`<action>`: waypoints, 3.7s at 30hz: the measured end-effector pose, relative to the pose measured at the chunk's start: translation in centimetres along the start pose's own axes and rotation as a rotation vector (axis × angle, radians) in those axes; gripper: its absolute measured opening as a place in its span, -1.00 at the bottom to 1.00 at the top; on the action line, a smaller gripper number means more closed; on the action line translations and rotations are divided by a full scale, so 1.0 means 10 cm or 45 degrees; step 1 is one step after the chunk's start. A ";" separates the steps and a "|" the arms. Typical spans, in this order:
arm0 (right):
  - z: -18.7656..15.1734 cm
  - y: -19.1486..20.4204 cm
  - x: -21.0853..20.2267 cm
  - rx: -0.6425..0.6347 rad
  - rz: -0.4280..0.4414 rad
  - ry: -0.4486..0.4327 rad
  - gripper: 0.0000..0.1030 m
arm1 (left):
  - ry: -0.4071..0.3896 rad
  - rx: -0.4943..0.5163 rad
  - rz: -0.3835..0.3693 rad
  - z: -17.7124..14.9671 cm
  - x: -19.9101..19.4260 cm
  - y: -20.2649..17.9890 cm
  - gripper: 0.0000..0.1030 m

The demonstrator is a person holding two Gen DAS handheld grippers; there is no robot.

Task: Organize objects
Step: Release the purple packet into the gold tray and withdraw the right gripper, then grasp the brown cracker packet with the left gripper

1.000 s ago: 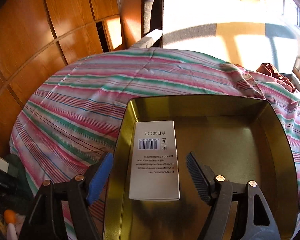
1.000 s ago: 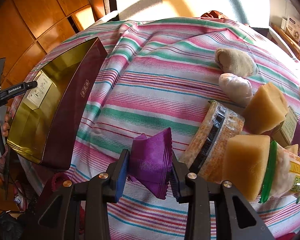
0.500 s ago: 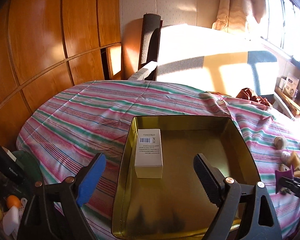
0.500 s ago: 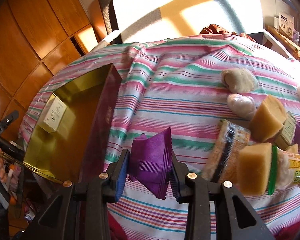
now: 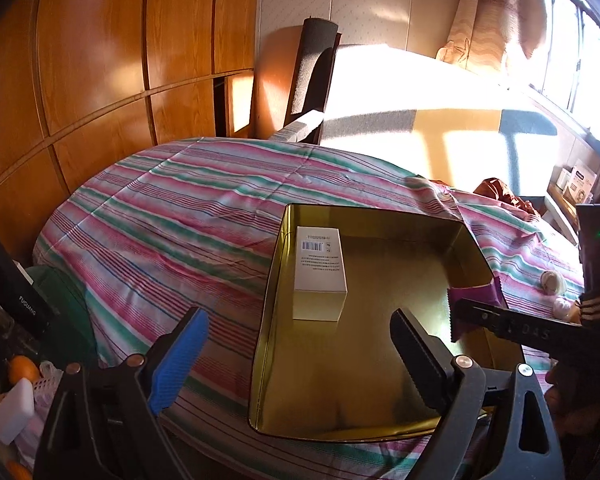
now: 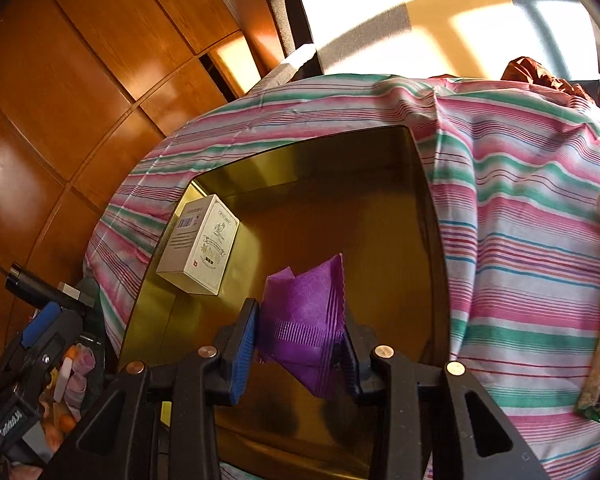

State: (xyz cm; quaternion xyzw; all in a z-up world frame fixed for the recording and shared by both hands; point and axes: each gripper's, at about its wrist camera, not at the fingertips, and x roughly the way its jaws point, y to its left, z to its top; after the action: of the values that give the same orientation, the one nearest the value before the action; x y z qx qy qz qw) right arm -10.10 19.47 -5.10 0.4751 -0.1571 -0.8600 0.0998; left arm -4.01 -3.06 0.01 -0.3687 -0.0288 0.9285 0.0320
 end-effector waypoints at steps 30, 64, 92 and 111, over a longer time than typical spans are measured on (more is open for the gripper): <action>0.28 0.49 0.14 -0.224 -0.378 -0.223 -0.15 | 0.001 -0.019 0.032 -0.24 -0.01 0.23 0.80; -0.94 -2.05 -2.14 0.455 -0.728 -0.491 -0.01 | 0.006 0.496 -0.459 -0.26 -0.25 -1.76 0.79; -1.26 -2.83 -2.54 0.827 -0.319 -0.678 0.33 | 0.294 0.907 -0.618 -0.89 0.84 -4.00 0.66; -1.38 -3.05 -2.54 0.994 -0.197 -0.691 0.34 | 0.262 0.847 -0.632 -1.06 0.78 -3.57 0.01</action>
State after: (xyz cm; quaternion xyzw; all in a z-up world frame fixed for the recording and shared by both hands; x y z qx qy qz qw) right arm 14.35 53.59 -3.19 0.2459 -0.4527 -0.8346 -0.1949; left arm -1.05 33.42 -10.22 -0.4108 0.1879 0.8097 0.3745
